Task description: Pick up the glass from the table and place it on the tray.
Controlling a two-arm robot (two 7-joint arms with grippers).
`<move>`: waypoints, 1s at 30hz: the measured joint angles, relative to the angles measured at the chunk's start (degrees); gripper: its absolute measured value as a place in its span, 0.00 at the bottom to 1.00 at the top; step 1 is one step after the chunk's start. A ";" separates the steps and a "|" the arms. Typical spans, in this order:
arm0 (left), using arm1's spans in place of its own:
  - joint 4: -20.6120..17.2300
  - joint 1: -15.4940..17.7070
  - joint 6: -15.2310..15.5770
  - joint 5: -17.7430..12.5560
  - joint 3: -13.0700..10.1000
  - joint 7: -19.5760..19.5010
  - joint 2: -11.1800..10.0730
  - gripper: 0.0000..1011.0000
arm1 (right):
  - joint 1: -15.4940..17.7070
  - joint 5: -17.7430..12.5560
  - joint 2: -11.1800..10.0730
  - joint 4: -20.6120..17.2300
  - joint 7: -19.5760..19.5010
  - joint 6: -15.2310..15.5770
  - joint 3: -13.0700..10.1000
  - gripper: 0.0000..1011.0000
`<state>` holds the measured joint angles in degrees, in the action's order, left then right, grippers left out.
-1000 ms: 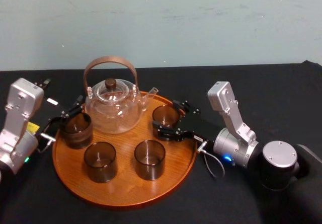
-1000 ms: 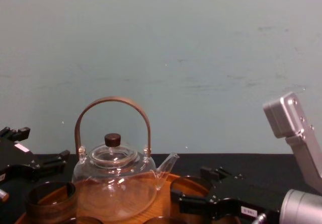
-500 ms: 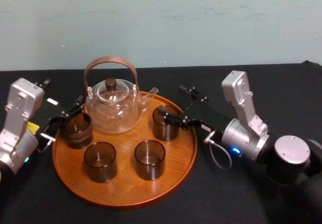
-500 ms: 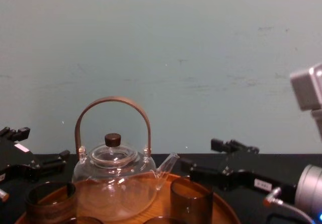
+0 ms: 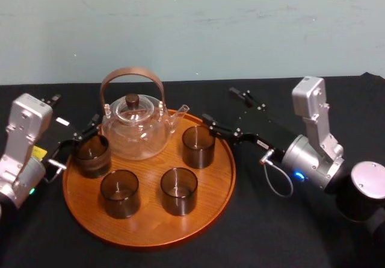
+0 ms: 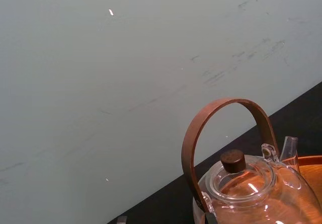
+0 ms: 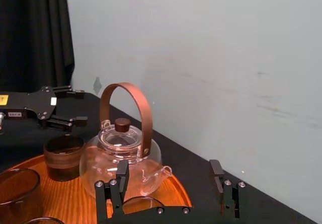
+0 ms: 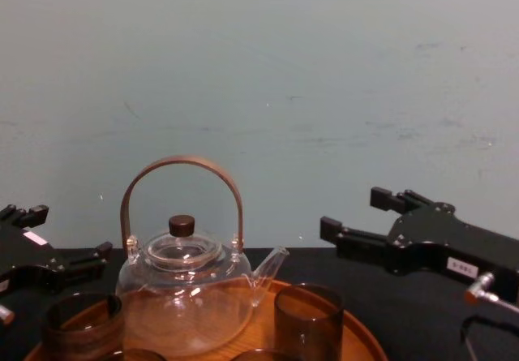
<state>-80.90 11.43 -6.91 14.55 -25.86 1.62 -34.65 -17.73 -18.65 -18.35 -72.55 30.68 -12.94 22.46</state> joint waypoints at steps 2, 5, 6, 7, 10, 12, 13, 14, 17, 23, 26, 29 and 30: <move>0.00 0.00 0.00 0.00 0.00 0.00 0.00 0.99 | 0.45 -0.18 -0.36 -0.64 -0.22 -0.04 -0.33 0.99; 0.00 0.00 0.00 0.00 0.00 0.00 0.00 0.99 | 0.98 -0.42 -0.80 -1.30 -0.53 -0.05 -0.76 0.99; 0.00 0.00 0.00 0.00 0.00 0.00 0.00 0.99 | 1.08 -0.45 -0.88 -1.40 -0.60 -0.04 -0.84 0.99; 0.00 0.00 0.00 0.00 0.00 0.00 0.00 0.99 | 1.28 -0.50 -1.04 -1.57 -0.80 -0.07 -1.06 0.99; 0.00 0.00 0.00 0.00 0.00 0.00 0.00 0.99 | 1.67 -0.59 -1.29 -1.66 -1.18 -0.21 -1.57 0.99; 0.00 0.00 0.00 0.00 0.00 0.00 0.00 0.99 | 1.84 -0.64 -1.40 -1.66 -1.35 -0.26 -1.83 0.99; 0.00 0.00 0.00 0.00 0.00 0.00 0.00 0.99 | 1.93 -0.66 -1.44 -1.66 -1.43 -0.28 -1.94 0.99; 0.00 0.00 0.00 0.00 0.00 0.00 0.00 0.99 | 2.09 -0.68 -1.50 -1.64 -1.57 -0.31 -2.17 0.99; 0.00 0.00 0.00 0.00 0.00 0.00 0.00 0.99 | 2.25 -0.70 -1.53 -1.45 -1.81 -0.38 -2.48 0.99; 0.00 0.00 0.00 0.00 0.00 0.00 0.00 0.99 | 3.05 -1.08 -1.68 -0.84 -2.38 -0.79 -3.73 0.99; 0.00 0.00 0.00 0.00 0.00 0.00 0.00 0.99 | 3.54 -1.19 -1.84 -0.80 -2.74 -0.87 -4.39 0.99; 0.00 0.00 0.00 0.00 0.00 0.00 0.00 0.99 | 3.87 -1.21 -2.00 -0.85 -2.99 -0.88 -4.82 0.99; 0.00 0.00 0.00 0.00 0.00 0.00 0.00 0.99 | 4.12 -1.21 -2.11 -0.92 -3.16 -0.88 -5.11 0.99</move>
<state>-80.90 11.43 -6.91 14.55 -25.86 1.62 -34.65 -13.62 -19.86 -20.46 -73.47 27.52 -13.82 17.36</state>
